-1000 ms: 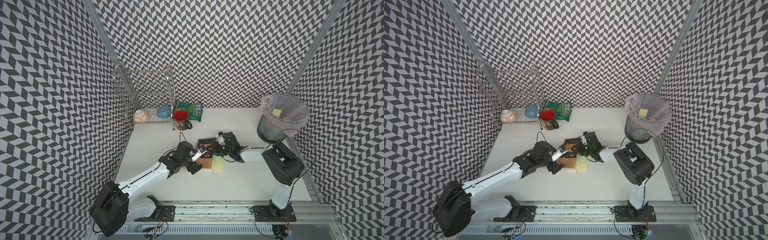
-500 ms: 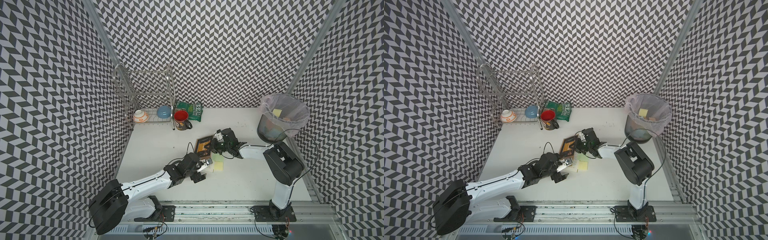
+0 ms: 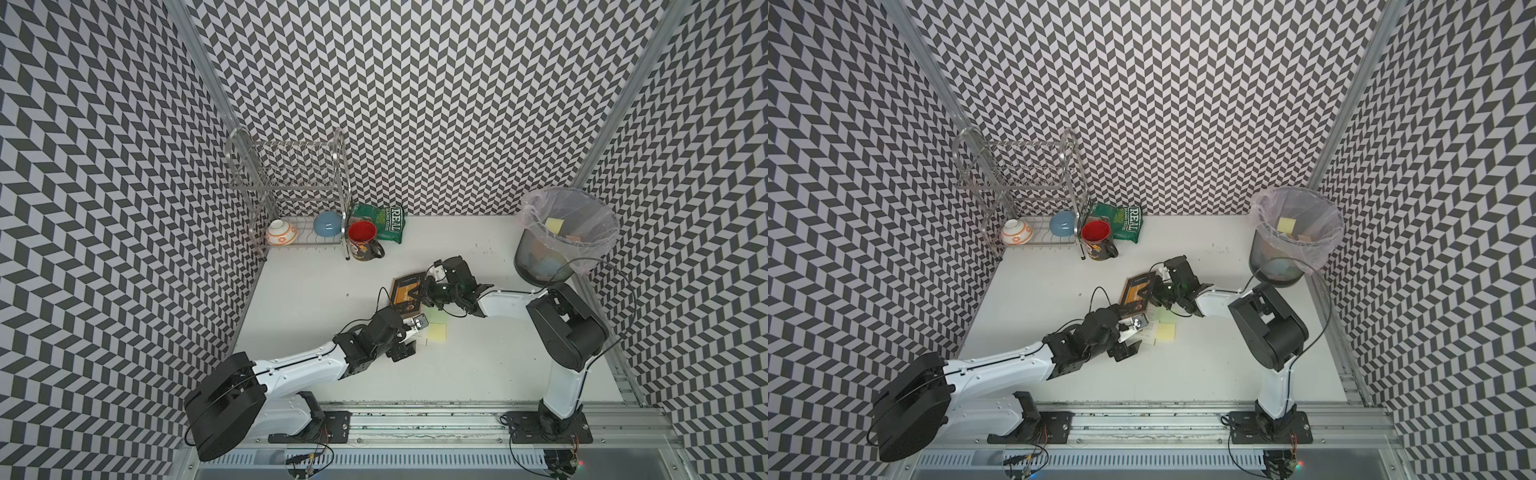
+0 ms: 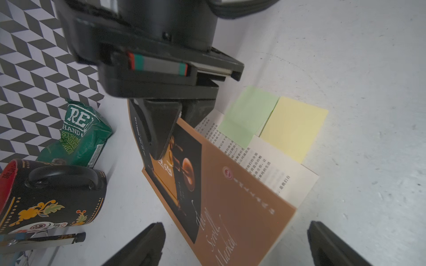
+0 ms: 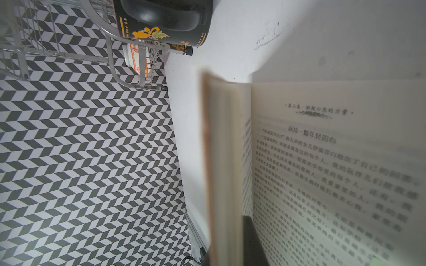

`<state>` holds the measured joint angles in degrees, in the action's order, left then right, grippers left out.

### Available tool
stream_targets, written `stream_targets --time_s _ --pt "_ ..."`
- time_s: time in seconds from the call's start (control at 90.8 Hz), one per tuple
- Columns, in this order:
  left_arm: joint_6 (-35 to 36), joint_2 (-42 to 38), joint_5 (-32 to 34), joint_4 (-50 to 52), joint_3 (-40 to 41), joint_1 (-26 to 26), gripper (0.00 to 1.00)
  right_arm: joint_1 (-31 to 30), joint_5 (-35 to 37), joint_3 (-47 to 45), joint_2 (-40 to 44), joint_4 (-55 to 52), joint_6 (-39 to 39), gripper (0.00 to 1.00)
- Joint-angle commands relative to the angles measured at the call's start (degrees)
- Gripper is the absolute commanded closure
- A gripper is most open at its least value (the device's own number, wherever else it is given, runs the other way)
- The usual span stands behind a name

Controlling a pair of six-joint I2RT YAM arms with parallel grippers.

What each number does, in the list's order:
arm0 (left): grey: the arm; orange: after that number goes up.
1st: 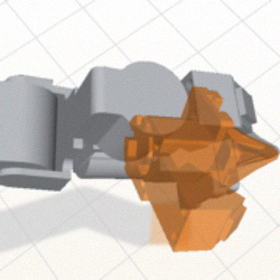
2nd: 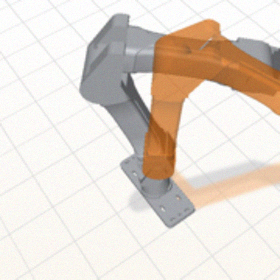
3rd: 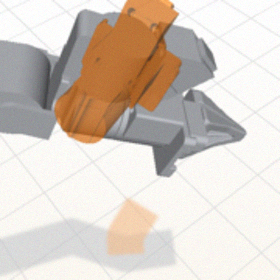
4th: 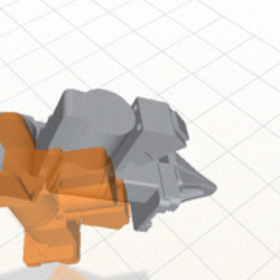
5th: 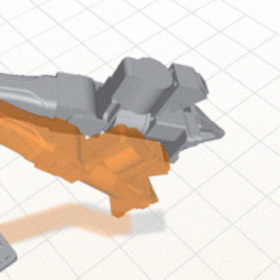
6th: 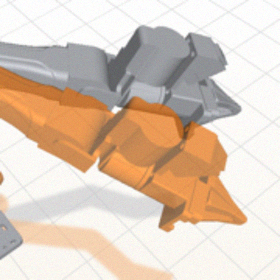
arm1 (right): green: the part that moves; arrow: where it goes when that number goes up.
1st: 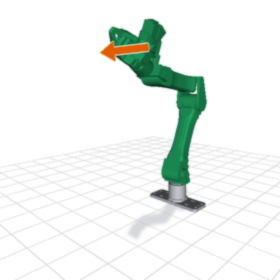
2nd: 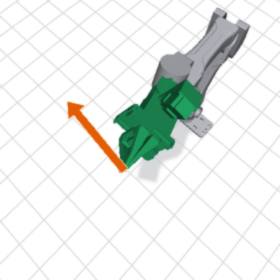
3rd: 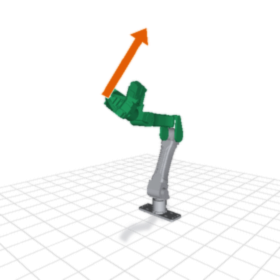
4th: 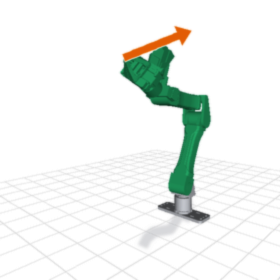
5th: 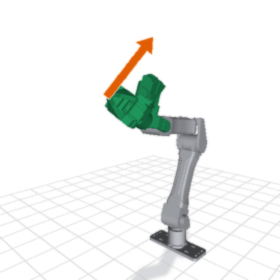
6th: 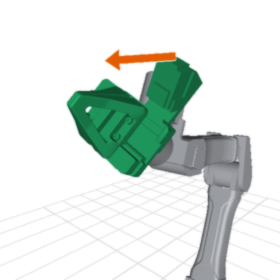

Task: Peel off the used sticky note
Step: Open the book at the center of the board.

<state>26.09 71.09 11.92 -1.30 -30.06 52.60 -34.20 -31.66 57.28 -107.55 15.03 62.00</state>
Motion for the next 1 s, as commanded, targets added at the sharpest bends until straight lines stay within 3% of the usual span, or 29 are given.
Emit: stream_targets --time_s 0.0,0.132,0.209,0.452,0.683,0.87,0.991 --pt "0.54 0.62 1.79 -3.41 0.77 1.28 0.00 0.27 -0.99 0.67 0.10 4.45 1.04 0.87" --pt "0.17 2.60 6.08 -6.30 0.63 1.63 0.00 0.27 -0.93 0.39 0.06 4.92 1.15 0.87" --pt "-0.01 2.78 8.01 -7.24 0.70 1.64 0.07 0.27 -0.82 0.17 -0.03 5.10 1.18 0.88" --pt "0.06 0.02 8.97 -6.47 1.05 1.54 0.66 0.27 0.05 -0.10 0.05 4.13 -0.21 0.87" --pt "-2.08 -1.61 4.61 -4.07 0.87 -0.94 0.99 1.50 2.74 2.17 0.51 -1.23 -5.12 0.61" --pt "-5.66 -2.96 -6.56 -0.53 -1.15 -9.96 1.00 6.82 2.83 1.93 4.98 -5.17 -9.70 0.30" --pt "-7.78 -3.89 -18.22 1.68 -1.63 -17.03 1.00 10.96 1.06 -1.47 9.53 -6.25 -11.96 0.24"
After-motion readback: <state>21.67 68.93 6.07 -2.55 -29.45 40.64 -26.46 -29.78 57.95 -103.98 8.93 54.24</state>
